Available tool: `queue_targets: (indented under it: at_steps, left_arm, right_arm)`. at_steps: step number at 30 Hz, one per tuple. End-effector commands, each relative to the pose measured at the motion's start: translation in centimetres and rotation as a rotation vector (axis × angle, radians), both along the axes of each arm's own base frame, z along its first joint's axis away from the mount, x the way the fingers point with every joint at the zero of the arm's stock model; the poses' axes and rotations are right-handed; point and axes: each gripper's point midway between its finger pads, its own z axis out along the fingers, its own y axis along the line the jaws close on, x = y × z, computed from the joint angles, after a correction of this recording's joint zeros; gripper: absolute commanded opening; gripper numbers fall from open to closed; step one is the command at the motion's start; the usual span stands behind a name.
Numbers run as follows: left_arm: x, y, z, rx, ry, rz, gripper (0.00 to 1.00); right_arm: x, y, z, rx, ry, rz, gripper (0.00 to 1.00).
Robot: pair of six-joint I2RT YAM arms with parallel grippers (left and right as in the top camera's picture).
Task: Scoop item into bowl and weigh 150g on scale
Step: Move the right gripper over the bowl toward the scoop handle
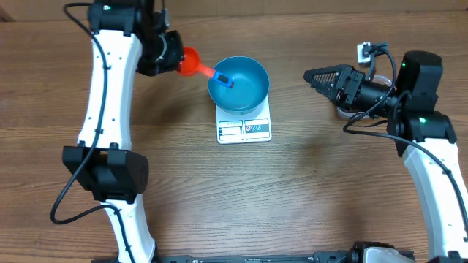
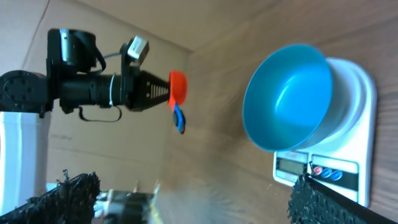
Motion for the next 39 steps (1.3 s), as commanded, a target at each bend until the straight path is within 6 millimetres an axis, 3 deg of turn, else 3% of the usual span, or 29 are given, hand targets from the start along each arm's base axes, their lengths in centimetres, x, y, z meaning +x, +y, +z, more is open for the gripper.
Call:
queue_targets:
  at_steps: [1, 8, 17, 25, 39]
  left_arm:
    - [-0.1, -2.9, 1.2, -0.043, -0.031, -0.012, 0.04]
    - [0.1, -6.7, 1.7, -0.045, -0.088, -0.092, 0.04]
    - [0.0, -7.4, 1.8, -0.097, -0.049, 0.031, 0.04]
    - [-0.2, -12.4, 3.3, -0.236, -0.081, -0.047, 0.04]
    - [-3.6, -18.3, 3.5, -0.277, -0.038, -0.140, 0.04]
  right_arm:
    - [-0.7, 0.7, 1.5, 0.040, -0.017, 0.053, 1.00]
    - [-0.7, 0.7, 1.4, 0.040, -0.014, 0.052, 0.96]
    - [-0.3, 0.4, 1.1, 0.022, -0.008, 0.023, 0.96]
    - [-0.2, 0.3, 1.0, 0.015, -0.008, 0.013, 0.96]
    - [0.2, 0.0, 0.6, -0.002, 0.000, -0.015, 0.95]
